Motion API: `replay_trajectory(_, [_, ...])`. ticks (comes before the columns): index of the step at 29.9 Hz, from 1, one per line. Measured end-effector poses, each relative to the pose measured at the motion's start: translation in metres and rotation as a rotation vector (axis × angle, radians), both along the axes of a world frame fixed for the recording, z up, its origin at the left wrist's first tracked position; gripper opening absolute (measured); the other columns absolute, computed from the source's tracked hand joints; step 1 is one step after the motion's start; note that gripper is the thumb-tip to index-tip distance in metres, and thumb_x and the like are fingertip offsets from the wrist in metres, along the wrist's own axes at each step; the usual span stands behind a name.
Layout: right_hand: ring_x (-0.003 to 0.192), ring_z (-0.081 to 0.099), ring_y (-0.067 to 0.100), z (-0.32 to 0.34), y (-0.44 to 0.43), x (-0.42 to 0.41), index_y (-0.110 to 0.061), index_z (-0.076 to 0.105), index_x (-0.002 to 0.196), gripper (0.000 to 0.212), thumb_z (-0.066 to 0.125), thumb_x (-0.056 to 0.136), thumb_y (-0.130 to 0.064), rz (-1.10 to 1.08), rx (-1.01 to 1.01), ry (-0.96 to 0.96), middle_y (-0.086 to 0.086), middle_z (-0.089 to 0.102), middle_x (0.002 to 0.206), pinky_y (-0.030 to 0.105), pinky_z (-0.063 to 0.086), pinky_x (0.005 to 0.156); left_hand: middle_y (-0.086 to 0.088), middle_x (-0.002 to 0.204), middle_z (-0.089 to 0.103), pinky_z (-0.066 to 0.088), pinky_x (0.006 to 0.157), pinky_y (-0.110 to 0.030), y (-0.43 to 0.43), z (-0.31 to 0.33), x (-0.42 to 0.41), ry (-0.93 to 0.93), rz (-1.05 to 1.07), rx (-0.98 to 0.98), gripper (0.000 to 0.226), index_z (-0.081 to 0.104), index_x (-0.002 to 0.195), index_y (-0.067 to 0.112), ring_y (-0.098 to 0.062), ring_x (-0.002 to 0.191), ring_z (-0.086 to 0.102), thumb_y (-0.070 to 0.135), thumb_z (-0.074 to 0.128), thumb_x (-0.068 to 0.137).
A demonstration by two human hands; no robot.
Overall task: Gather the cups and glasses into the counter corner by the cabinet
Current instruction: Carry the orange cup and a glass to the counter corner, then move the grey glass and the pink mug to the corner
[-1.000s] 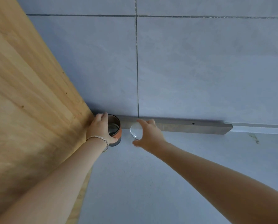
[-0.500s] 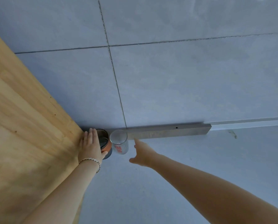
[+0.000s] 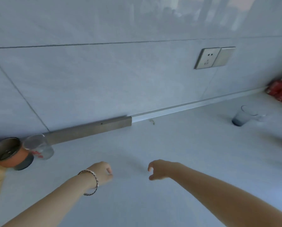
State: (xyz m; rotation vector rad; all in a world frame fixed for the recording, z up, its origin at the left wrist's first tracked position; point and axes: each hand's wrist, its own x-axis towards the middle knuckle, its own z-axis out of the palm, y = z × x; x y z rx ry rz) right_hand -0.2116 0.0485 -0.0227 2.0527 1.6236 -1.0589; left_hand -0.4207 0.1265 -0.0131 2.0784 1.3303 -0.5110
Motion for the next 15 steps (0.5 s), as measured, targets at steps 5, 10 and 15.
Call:
replay_trajectory(5, [0.135,0.039,0.020,0.007,-0.064,0.135,-0.018,0.043,0.138,0.048,0.052,0.094,-0.032,-0.189,-0.008,-0.019,0.001,0.043,0.144,0.037,0.033,0.109,-0.005,0.129,0.055,0.039,0.089,-0.020,-0.036,0.000,0.138,-0.033,-0.124,0.010,0.031,0.057,0.119,0.014,-0.020,0.119,0.053,0.025,0.048,0.091])
replay_trajectory(10, [0.131,0.043,0.017,0.014,-0.128,0.288,-0.019,0.044,0.136,0.044,0.050,0.094,-0.031,-0.307,0.038,-0.039,-0.001,0.050,0.139,0.031,0.035,0.105,-0.006,0.132,0.055,0.039,0.098,-0.020,-0.076,-0.004,0.291,-0.054,-0.195,0.000,0.032,0.057,0.121,0.013,-0.019,0.123,0.051,0.024,0.049,0.092])
replay_trajectory(15, [0.122,0.050,0.024,0.024,-0.188,0.436,-0.018,0.049,0.131,0.039,0.051,0.093,-0.026,-0.453,0.209,-0.121,0.004,0.052,0.133,0.032,0.040,0.099,-0.006,0.116,0.064,0.045,0.093,-0.023,-0.119,-0.008,0.430,-0.077,-0.218,-0.076,0.009,0.061,0.088,0.022,-0.020,0.106,0.060,0.020,0.052,0.088])
